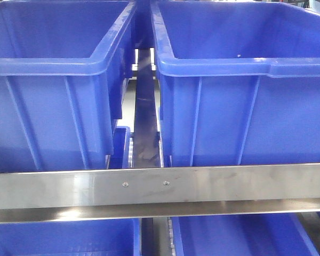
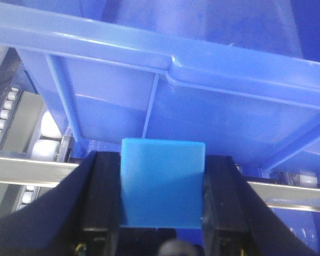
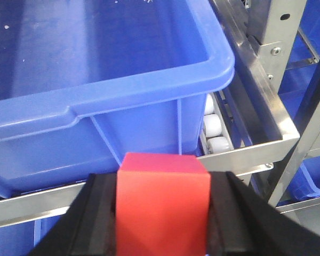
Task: Sort and place red and blue blocks on shelf
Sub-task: 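Raise both grippers with the cubes above the rims of two blue bins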
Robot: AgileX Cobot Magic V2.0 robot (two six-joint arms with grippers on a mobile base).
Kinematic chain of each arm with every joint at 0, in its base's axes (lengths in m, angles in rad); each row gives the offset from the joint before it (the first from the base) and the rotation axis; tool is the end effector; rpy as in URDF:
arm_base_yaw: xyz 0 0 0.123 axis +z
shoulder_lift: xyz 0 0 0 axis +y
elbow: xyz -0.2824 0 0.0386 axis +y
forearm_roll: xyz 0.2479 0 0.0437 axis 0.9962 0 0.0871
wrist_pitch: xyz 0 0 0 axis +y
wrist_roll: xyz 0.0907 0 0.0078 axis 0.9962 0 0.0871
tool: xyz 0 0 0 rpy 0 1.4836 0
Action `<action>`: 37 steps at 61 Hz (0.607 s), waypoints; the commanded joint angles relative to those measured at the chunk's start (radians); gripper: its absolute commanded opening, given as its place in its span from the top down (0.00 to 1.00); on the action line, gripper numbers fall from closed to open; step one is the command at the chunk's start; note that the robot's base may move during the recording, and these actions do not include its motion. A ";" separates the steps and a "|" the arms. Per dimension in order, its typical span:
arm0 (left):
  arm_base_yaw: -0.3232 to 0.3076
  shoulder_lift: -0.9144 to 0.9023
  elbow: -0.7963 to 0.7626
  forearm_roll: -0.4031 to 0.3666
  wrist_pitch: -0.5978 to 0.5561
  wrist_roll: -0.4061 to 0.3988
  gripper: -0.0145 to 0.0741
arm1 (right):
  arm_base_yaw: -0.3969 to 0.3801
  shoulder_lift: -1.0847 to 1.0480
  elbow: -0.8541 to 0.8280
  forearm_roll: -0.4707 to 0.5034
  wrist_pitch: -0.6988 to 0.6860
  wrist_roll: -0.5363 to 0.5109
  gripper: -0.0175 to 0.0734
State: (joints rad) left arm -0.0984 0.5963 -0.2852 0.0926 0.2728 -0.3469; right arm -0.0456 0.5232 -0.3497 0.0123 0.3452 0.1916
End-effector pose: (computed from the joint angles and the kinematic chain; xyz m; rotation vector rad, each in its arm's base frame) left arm 0.1170 -0.0093 0.2359 -0.1802 2.0640 -0.1934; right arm 0.1089 -0.0046 0.2596 0.2460 1.9887 0.1052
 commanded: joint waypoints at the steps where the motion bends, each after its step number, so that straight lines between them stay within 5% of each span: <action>1: 0.000 -0.001 -0.030 -0.005 -0.072 -0.010 0.70 | -0.007 0.000 -0.028 -0.012 -0.077 -0.010 0.75; 37: 0.000 -0.001 -0.030 -0.005 -0.072 -0.010 0.70 | -0.007 0.000 -0.028 -0.012 -0.077 -0.010 0.75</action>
State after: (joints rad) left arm -0.0984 0.5963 -0.2852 0.0926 0.2728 -0.3469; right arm -0.0456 0.5232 -0.3497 0.0123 0.3452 0.1916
